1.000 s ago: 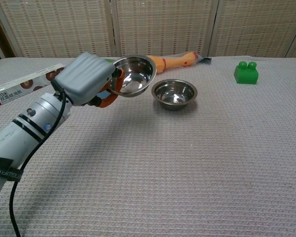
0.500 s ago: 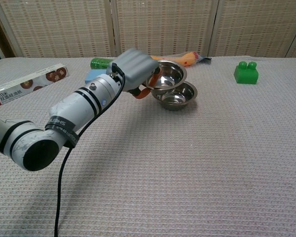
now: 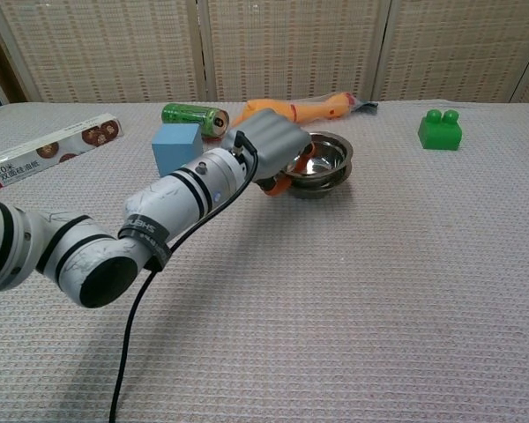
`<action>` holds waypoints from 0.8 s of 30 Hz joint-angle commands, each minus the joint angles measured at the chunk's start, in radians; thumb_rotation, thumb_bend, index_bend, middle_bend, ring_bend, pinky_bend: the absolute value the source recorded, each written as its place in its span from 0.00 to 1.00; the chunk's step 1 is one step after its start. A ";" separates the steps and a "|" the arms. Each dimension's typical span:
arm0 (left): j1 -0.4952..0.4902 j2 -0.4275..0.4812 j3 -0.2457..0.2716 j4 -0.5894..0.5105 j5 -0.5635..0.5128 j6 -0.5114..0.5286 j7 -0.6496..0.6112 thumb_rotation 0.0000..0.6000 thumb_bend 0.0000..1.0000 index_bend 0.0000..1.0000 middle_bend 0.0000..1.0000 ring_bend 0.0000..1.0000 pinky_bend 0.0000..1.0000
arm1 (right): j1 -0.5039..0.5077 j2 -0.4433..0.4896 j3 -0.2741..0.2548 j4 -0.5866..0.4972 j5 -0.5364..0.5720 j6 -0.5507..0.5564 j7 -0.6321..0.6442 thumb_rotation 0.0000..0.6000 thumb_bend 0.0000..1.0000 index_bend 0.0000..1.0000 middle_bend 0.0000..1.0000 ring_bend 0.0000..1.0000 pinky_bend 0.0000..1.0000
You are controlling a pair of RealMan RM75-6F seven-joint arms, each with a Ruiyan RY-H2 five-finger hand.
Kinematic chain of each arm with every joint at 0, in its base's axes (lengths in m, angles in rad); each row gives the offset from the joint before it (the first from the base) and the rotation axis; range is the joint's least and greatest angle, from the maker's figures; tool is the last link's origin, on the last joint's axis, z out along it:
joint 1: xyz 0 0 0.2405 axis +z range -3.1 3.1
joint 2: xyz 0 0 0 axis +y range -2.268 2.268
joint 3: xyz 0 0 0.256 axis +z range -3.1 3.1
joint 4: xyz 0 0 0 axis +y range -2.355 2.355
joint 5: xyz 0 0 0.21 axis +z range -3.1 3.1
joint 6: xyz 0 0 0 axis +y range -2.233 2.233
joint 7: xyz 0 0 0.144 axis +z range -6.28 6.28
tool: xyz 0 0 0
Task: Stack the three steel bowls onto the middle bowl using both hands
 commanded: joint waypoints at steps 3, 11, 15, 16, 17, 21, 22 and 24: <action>0.000 0.006 0.010 -0.018 -0.002 0.021 -0.003 1.00 0.49 0.28 1.00 1.00 1.00 | -0.004 0.004 0.001 -0.006 -0.005 0.007 0.000 1.00 0.14 0.00 0.00 0.00 0.00; 0.103 0.110 0.047 -0.229 0.008 0.170 0.047 1.00 0.46 0.17 0.91 0.98 1.00 | -0.007 0.005 -0.008 -0.009 -0.035 0.019 0.001 1.00 0.14 0.00 0.00 0.00 0.00; 0.340 0.371 0.146 -0.678 0.007 0.315 0.122 1.00 0.44 0.13 0.48 0.49 0.77 | -0.016 0.009 -0.019 -0.012 -0.073 0.050 0.008 1.00 0.14 0.00 0.00 0.00 0.00; 0.426 0.486 0.189 -0.850 -0.009 0.360 0.163 1.00 0.44 0.11 0.36 0.32 0.59 | -0.021 0.011 -0.022 -0.015 -0.084 0.063 0.007 1.00 0.14 0.00 0.00 0.00 0.00; 0.490 0.575 0.223 -0.975 -0.024 0.394 0.184 1.00 0.44 0.09 0.28 0.21 0.45 | -0.025 0.012 -0.024 -0.018 -0.093 0.073 0.004 1.00 0.14 0.00 0.00 0.00 0.00; 0.742 0.867 0.367 -1.283 -0.061 0.597 0.151 1.00 0.43 0.05 0.09 0.01 0.14 | -0.043 0.011 -0.035 -0.038 -0.130 0.120 -0.027 1.00 0.12 0.00 0.00 0.00 0.00; 0.809 0.912 0.400 -1.298 -0.053 0.662 0.084 1.00 0.42 0.04 0.06 0.00 0.11 | -0.050 0.008 -0.039 -0.047 -0.140 0.135 -0.047 1.00 0.12 0.00 0.00 0.00 0.00; 0.901 0.956 0.437 -1.275 -0.029 0.748 -0.070 1.00 0.42 0.03 0.03 0.00 0.09 | -0.065 -0.005 -0.045 -0.064 -0.151 0.161 -0.091 1.00 0.12 0.00 0.00 0.00 0.00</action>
